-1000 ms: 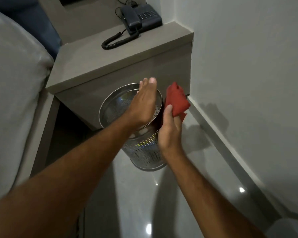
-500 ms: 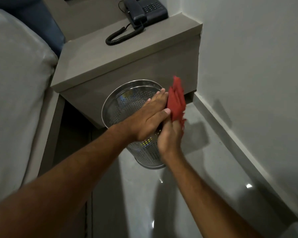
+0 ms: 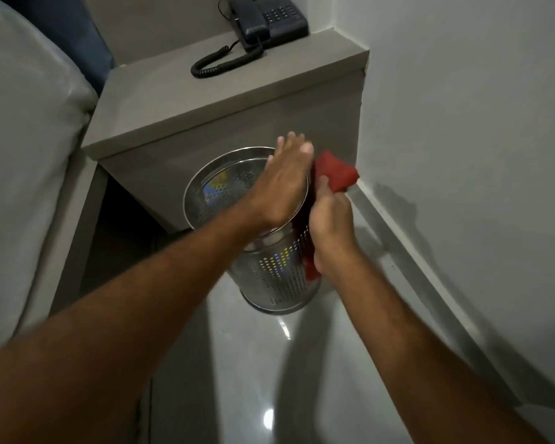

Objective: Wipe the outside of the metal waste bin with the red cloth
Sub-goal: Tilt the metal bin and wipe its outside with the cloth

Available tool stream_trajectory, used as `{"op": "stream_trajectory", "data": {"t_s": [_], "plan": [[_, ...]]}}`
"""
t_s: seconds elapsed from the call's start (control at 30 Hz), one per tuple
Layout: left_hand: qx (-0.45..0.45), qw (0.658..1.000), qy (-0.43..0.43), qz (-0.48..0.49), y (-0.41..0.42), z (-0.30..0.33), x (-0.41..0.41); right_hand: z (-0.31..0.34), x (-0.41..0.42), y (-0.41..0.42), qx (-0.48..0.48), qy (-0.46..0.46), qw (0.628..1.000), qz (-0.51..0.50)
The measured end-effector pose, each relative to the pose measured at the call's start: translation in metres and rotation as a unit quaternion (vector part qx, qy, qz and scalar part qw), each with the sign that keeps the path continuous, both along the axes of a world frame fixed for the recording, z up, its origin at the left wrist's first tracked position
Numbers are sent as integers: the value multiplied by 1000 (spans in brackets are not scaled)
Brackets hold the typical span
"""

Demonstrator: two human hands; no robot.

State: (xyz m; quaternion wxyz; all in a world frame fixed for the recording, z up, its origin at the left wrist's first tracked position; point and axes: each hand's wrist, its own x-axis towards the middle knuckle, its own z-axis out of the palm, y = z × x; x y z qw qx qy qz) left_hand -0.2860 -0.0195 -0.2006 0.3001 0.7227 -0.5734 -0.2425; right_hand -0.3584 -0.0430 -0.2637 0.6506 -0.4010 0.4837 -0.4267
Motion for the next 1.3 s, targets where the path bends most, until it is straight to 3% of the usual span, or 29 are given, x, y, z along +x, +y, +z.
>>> {"op": "stream_trajectory", "data": {"t_s": [0.07,0.17,0.23,0.27,0.33,0.4,0.47,0.57,0.63,0.7,0.77,0.8,0.9,0.97,1.07,1.17,1.2,1.3], "plan": [[49,989,-113,-87,13,-8,17,-10,1,16,-68,-24,997,-20],[43,979,-162,-118,24,-19,20,-70,1,63,-106,-44,993,-26],[35,973,-193,-123,21,-20,18,-126,-2,76,-53,-6,999,-7],[34,972,-199,-123,21,-20,18,-147,-2,74,-4,65,998,-5],[39,975,-186,-118,20,-21,20,-150,3,56,112,151,982,-7],[41,980,-163,-109,20,-24,21,-122,13,30,96,61,993,-21],[38,985,-137,-101,19,-22,20,-88,24,17,-37,-7,999,-39],[33,989,-103,-100,19,-19,19,-101,35,54,-108,-93,987,-76],[35,989,-100,-108,21,-20,21,-139,31,89,-82,-64,991,-84],[39,990,-94,-98,21,-21,22,-165,19,88,19,6,998,-62],[22,993,-96,-64,16,-20,19,-158,11,64,127,115,985,6],[-5,995,-96,-41,13,-19,12,-143,9,49,151,97,984,2],[-114,992,-36,42,3,-8,-18,-62,5,22,75,-15,997,16],[-121,992,2,42,2,-3,-13,-15,1,17,1,-50,999,1],[-45,987,-131,-83,14,-7,30,-7,2,26,-77,-74,994,-12],[13,967,-198,-160,30,-18,55,-59,13,54,-158,-27,986,-34],[16,966,-193,-170,29,-21,55,-82,16,59,-132,-16,991,-29],[19,965,-180,-189,25,-21,50,-119,17,45,115,161,980,17]]}}
